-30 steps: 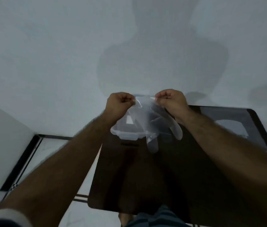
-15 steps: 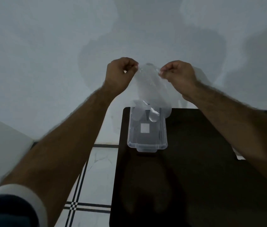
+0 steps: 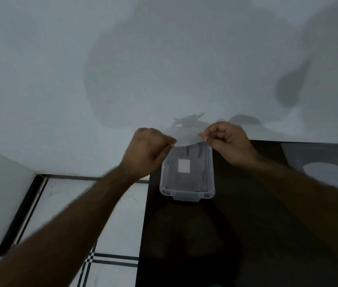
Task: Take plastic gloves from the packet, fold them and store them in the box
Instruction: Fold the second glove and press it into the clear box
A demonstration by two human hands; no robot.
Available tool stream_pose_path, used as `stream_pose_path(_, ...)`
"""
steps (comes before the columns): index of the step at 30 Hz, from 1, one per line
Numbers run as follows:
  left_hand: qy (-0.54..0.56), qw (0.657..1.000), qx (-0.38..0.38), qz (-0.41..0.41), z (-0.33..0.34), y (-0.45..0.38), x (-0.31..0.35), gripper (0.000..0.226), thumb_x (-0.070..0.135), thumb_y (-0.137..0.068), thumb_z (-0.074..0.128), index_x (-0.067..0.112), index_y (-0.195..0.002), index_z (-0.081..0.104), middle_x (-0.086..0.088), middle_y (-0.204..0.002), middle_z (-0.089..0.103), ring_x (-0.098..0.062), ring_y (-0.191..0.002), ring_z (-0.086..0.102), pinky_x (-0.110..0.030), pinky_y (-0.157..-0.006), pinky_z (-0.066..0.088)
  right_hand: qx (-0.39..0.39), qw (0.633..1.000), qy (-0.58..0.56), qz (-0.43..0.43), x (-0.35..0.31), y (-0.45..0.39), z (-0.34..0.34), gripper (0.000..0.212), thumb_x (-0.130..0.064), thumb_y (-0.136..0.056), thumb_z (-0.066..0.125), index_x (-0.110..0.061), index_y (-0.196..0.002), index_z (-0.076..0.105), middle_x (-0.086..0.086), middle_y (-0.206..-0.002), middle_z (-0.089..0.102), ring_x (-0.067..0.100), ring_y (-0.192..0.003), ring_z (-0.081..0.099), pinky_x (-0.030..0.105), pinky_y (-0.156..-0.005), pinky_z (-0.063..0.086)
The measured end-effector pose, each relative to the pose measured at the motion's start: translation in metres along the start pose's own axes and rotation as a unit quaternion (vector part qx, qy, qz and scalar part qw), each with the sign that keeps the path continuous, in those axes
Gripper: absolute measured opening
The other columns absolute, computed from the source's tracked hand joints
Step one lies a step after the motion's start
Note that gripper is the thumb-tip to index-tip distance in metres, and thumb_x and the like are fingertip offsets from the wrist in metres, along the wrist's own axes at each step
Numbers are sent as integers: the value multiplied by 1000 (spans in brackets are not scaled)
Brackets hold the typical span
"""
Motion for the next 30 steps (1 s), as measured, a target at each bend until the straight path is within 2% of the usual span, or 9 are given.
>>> stream_pose_path(3, -14, 999, -36, 26, 32, 19, -7, 18, 20, -99, 68, 16, -109, 82, 2, -98, 81, -23, -94, 74, -42, -86, 50, -37, 998, 43, -16, 33, -5, 14, 8, -4, -96, 73, -8, -103, 75, 3, -107, 81, 23, -105, 77, 40, -93, 64)
stream_pose_path(7, -36, 994, -92, 55, 75, 35, -18, 18, 22, -97, 67, 17, -108, 82, 1, -97, 81, -23, -93, 74, -39, -89, 44, -133, 973, 174, -68, 62, -8, 38, 12, -9, -96, 74, -14, -107, 76, -4, -107, 77, 7, -101, 72, 13, -80, 53)
stream_pose_path(10, -50, 985, -142, 78, 107, 46, -20, 16, 21, -94, 72, 17, -107, 82, 0, -95, 81, -24, -93, 74, -40, -91, 48, -201, 939, 272, -55, 93, -9, 57, 13, -23, -98, 70, -24, -110, 75, -12, -111, 76, 7, -104, 68, 26, -102, 51)
stream_pose_path(12, -54, 977, -190, 85, 130, 52, -21, 15, 23, -95, 72, 20, -107, 81, 2, -95, 81, -23, -95, 74, -42, -92, 50, -246, 909, 336, -29, 117, -8, 68, 13, -32, -100, 65, -31, -110, 72, -14, -114, 75, 8, -108, 67, 35, -122, 32)
stream_pose_path(14, -64, 966, -237, 83, 151, 57, -24, 15, 25, -95, 73, 22, -107, 81, 2, -96, 82, -23, -95, 74, -41, -93, 48, -282, 878, 386, -25, 133, -6, 79, 15, -35, -101, 62, -32, -112, 71, -11, -114, 75, 9, -110, 68, 40, -129, 19)
stream_pose_path(17, -83, 948, -300, 69, 177, 60, -30, 13, 29, -94, 71, 25, -103, 80, 4, -92, 81, -22, -89, 75, -42, -99, 41, -323, 834, 445, -43, 143, -2, 92, 16, -34, -101, 61, -32, -114, 71, -9, -118, 74, 11, -117, 66, 51, -132, 15)
stream_pose_path(23, -121, 922, -362, 54, 204, 65, -38, 10, 29, -93, 69, 27, -95, 78, 5, -82, 79, -19, -77, 75, -42, -102, 37, -366, 772, 514, -70, 156, 5, 110, 18, -36, -98, 64, -36, -115, 70, -9, -119, 73, 16, -127, 63, 55, -131, 5)
stream_pose_path(26, -132, 910, -391, 52, 212, 69, -40, 12, 30, -96, 65, 27, -97, 77, 4, -85, 80, -21, -81, 75, -40, -104, 40, -394, 745, 533, -71, 161, 7, 118, 19, -35, -99, 63, -35, -117, 70, -7, -114, 74, 16, -123, 65, 59, -131, 3)
stream_pose_path(30, -154, 879, -450, 45, 221, 72, -37, 16, 33, -101, 64, 27, -111, 75, 2, -101, 80, -22, -98, 75, -43, -120, 31, -424, 710, 558, -73, 161, 9, 123, 27, -35, -101, 61, -33, -127, 66, -2, -121, 73, 19, -127, 64, 59, -131, 1)
Point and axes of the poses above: each hand's wrist, its own y-axis away from the middle knuckle, its own z-axis out of the palm, x = y × z, the point moved 10 cm from there along -y, towards the middle knuckle
